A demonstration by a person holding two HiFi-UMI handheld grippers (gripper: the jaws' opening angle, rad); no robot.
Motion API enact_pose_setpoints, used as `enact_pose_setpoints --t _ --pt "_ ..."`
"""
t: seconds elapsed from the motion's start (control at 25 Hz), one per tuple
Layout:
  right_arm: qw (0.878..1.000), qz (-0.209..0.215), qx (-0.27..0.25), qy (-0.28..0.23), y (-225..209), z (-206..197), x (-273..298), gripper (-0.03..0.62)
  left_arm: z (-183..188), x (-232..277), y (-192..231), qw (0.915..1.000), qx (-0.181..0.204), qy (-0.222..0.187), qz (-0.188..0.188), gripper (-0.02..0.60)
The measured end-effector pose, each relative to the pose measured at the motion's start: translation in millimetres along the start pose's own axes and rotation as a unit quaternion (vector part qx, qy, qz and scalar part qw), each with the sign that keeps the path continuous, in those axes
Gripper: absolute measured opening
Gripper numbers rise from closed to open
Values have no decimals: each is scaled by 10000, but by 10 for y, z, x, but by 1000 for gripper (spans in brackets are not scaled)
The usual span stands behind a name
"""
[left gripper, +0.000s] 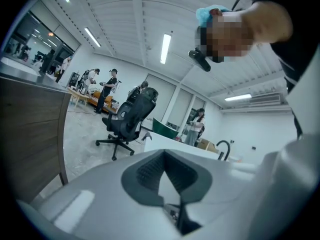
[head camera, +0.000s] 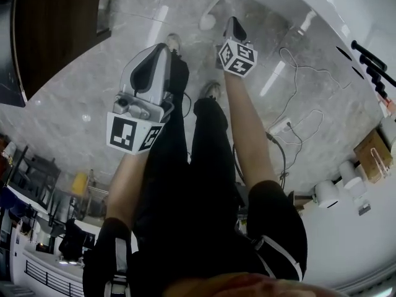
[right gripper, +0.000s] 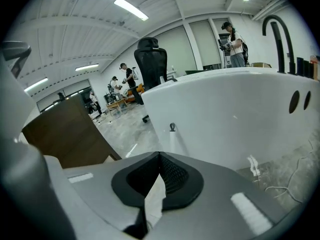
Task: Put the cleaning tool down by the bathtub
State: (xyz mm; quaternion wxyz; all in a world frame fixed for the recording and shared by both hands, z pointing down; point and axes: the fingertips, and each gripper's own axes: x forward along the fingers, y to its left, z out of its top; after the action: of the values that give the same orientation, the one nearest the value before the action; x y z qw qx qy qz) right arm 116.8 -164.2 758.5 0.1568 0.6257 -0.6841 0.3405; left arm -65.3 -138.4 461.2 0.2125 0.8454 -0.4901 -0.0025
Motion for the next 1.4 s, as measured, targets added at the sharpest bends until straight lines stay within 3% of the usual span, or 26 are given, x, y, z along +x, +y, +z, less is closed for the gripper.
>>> enact_pose_setpoints --t 0.36,0.72,1.2,1.4 --pt "9998 136 13 106 255 393 -1189 0 514 -430 -692 9996 -2 -267 31 6" --pt "9988 452 -180 -10 459 1042 -2270 0 949 -841 -1397 9990 192 -360 -205 6" --pt "9935 1016 -276 -429 576 1404 -3803 0 1211 -1595 -2423 9953 576 -752 -184 6" --pt "9909 1127 -470 -567 631 1517 -4338 0 1359 -1926 -2626 9955 525 -788 -35 7"
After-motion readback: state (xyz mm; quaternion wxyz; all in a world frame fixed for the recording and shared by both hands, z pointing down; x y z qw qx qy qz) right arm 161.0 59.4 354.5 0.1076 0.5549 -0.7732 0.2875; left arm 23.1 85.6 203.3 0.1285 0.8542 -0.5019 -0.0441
